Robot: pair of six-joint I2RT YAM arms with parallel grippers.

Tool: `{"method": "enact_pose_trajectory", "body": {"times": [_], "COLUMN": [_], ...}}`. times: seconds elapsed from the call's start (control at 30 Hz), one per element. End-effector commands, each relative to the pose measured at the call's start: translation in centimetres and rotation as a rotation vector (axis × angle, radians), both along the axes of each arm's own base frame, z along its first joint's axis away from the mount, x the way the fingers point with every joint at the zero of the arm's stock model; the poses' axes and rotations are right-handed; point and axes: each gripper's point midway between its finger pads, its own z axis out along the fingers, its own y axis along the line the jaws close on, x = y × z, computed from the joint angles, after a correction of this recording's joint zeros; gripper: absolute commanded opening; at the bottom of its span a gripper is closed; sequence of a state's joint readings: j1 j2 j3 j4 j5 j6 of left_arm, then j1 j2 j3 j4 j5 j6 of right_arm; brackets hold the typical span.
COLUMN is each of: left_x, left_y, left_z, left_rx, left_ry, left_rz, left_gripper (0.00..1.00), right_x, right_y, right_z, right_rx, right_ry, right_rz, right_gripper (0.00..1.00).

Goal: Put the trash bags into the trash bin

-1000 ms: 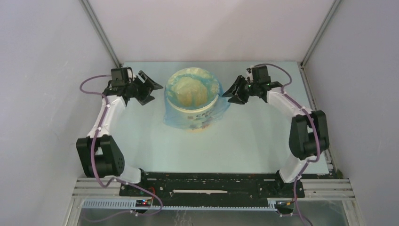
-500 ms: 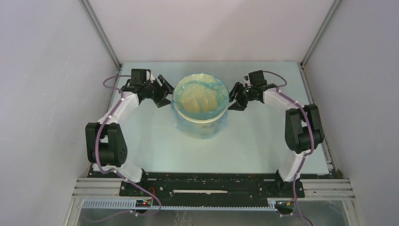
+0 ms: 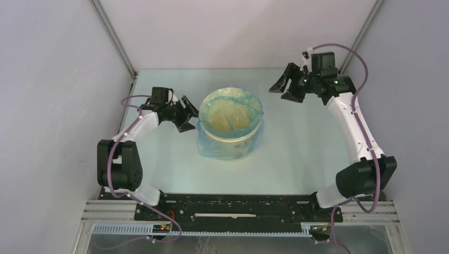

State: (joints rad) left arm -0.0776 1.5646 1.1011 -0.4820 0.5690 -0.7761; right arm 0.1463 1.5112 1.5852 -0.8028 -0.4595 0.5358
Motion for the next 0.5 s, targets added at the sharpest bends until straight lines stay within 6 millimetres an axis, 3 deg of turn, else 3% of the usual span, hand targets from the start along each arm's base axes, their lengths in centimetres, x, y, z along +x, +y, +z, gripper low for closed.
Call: {"method": "enact_pose_trajectory", "body": {"times": [0.0,0.1,0.17,0.23,0.3,0.37,0.47], "left_x": [-2.0,-2.1,-2.2,-2.2,-2.3,-2.5,-2.9], "left_y": [-0.6,0.8,2.0,3.0,3.9,4.3,4.9], "left_z": [1.2,1.6,2.0,2.4,2.9,3.4,3.8], "left_rx": [0.005,0.098,0.176,0.220,0.234,0.230,0.231], "left_ry": [-0.045,-0.066,-0.079,-0.087,-0.093,-0.109,-0.118], "left_rz": [-0.062,-0.066,-0.065,-0.056,-0.034,-0.019,-0.001], "left_gripper": [0.77,0.78,0.81,0.83,0.86,0.97,1.00], "right_x": [-2.2,-3.9,-4.7,-5.3,-5.5,-5.5,-5.1], "right_y": [2.6,7.1,9.6,11.7,13.1,14.0,15.8], "right_z": [5.5,5.8,4.5,2.5,0.6,-1.1,-4.0], "right_rx": [-0.138,-0.209,-0.297,-0.387,-0.466,-0.532,-0.577], "right_ry": [-0.177,-0.217,-0.210,-0.189,-0.178,-0.179,-0.190], "right_rz": [0.108,0.246,0.310,0.363,0.401,0.421,0.464], "right_gripper": [0.75,0.82,0.89,0.89,0.89,0.89,0.85]}}
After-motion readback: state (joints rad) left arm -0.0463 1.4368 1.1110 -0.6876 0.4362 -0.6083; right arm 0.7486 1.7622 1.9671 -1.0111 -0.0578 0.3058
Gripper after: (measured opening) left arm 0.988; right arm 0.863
